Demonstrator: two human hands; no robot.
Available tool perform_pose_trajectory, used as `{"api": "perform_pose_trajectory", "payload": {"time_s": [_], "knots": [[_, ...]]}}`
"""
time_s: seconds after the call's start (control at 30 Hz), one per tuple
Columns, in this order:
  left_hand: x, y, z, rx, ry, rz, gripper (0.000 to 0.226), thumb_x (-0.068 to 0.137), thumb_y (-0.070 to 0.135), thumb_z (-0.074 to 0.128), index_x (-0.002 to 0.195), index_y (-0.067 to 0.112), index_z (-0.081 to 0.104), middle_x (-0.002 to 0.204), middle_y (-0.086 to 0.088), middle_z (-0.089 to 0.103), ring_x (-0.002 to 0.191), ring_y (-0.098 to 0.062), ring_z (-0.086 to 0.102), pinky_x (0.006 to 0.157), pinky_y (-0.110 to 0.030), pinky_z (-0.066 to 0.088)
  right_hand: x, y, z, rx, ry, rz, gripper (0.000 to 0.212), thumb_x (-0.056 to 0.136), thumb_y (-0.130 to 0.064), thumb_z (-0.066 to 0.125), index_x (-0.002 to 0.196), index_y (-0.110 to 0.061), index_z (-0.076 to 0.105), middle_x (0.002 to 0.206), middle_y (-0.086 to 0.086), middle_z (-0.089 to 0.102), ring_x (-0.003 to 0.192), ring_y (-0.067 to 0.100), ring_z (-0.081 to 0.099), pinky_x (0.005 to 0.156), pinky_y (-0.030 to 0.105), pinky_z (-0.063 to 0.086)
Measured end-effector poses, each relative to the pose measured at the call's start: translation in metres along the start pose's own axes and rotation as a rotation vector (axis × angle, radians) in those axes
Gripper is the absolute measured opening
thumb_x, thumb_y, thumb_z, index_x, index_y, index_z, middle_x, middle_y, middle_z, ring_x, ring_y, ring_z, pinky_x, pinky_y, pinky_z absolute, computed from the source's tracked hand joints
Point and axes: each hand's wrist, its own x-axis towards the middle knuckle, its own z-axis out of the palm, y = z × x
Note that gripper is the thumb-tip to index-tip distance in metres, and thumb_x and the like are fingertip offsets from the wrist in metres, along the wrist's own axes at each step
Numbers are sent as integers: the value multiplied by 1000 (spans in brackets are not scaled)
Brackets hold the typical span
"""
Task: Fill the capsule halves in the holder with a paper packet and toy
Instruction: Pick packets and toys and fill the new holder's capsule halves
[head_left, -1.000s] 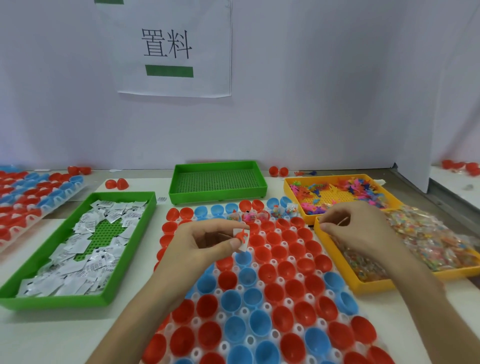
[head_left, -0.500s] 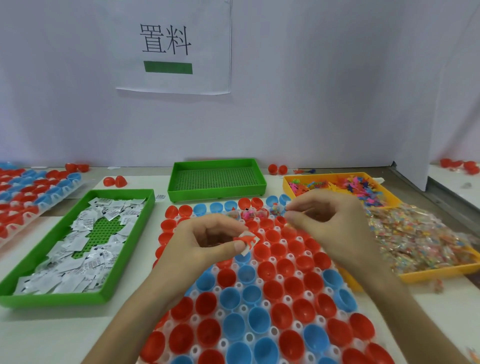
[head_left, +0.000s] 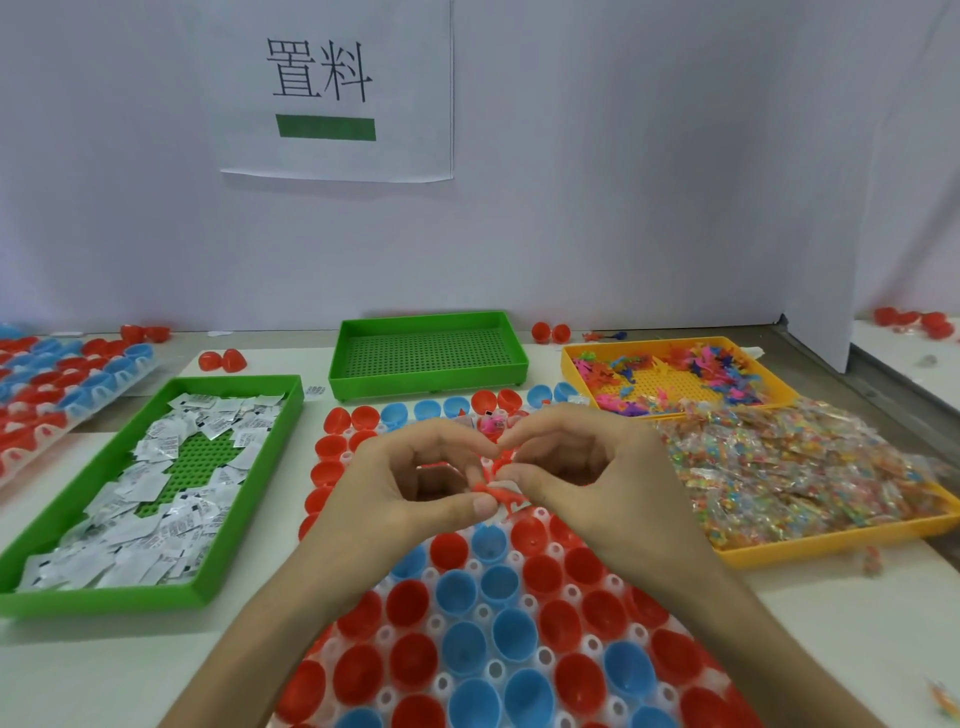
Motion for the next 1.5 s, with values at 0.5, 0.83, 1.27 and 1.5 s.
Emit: {"api": "perform_pose_trajectory", "payload": {"time_s": [0.5, 0.83, 1.27, 1.5], "knots": [[1, 1, -3, 165, 58, -28, 27, 66, 17, 87, 91, 24, 77, 84, -6, 73, 66, -17, 66, 64, -25, 55, -4, -3, -1, -9, -137, -22, 21, 80, 8, 76, 90, -10, 76, 86, -3, 77, 83, 9, 75, 79, 22, 58], [4, 10, 2, 114, 181, -139, 18, 61, 17, 84, 78, 14, 81, 78, -10, 77, 73, -16, 75, 67, -18, 56, -8, -2, 8, -135, 27, -66, 23, 81, -2, 79, 87, -24, 73, 88, -14, 74, 80, 1, 72, 73, 15, 56], [67, 1, -45, 913, 284, -150, 11, 78, 10, 82, 78, 21, 81, 73, 10, 75, 71, -1, 69, 71, -16, 54, 11, 5, -44, -197, 415, -99, 23, 88, -5, 70, 84, -27, 71, 87, -20, 70, 81, 5, 67, 66, 9, 48], [81, -12, -42, 1090, 189, -174, 9, 81, 10, 80, 84, 19, 81, 65, 17, 64, 64, 6, 58, 61, -7, 41, 11, 4, -47, -182, 429, -131, 20, 88, -6, 69, 86, -26, 72, 86, -19, 70, 80, 4, 66, 64, 10, 49]]}}
